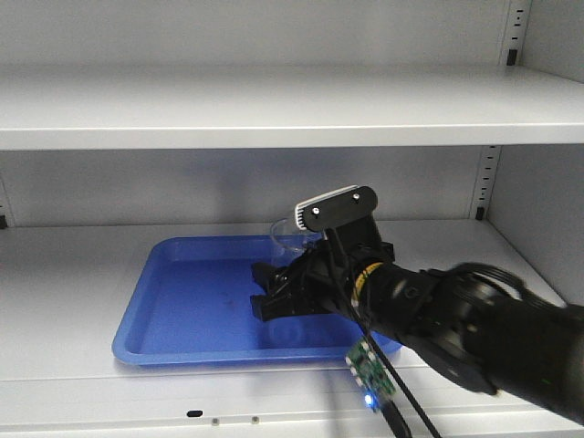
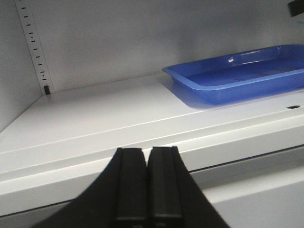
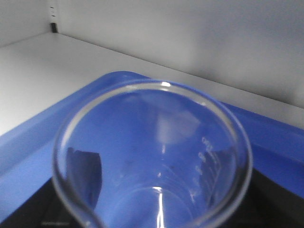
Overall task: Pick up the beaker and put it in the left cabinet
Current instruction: 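Extend the right gripper over the blue tray on the shelf, then lower the beaker onto the blue tray and open the right gripper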
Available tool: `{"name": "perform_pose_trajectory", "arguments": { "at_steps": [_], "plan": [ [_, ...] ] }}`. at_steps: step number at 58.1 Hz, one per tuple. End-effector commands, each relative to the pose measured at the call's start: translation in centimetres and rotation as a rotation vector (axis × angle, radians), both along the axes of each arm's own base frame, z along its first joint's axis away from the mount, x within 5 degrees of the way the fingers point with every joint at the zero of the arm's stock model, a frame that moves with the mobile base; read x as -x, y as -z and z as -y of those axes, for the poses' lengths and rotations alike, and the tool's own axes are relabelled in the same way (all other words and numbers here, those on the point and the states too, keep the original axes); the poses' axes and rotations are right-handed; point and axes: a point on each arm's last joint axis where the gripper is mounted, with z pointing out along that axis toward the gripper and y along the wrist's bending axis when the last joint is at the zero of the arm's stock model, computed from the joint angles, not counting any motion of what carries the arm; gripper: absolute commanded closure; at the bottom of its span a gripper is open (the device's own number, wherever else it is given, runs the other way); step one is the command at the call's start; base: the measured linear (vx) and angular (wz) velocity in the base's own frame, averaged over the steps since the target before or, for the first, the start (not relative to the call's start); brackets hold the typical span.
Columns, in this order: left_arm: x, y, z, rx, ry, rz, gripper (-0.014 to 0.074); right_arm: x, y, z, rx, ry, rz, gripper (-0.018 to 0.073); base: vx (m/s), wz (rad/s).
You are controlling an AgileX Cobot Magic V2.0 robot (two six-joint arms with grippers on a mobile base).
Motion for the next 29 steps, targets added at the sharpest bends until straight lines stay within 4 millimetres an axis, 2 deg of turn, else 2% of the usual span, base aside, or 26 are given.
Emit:
{"name": "perform_pose_trajectory", "arguments": {
  "at_steps": [1, 12, 29],
  "plan": [
    [0.1, -0.2, 0.0, 0.015, 0.004, 0.076, 0.0595, -0.9, -3.2, -0.4, -0.089, -0.021, 0.112, 0.0561, 0.0, 0.0],
    [0.1, -0.2, 0.0, 0.015, 0.004, 0.076, 0.0595, -3.3, -0.7, -1.8, -0.063, -0.017, 0.072, 0.0559, 0.0, 0.0],
    [0.1, -0.2, 0.0, 0.015, 0.004, 0.076, 0.0595, -4.3, 2.1, -2.3, -0.032, -0.016, 0.018, 0.0505, 0.0, 0.0]
  ]
}}
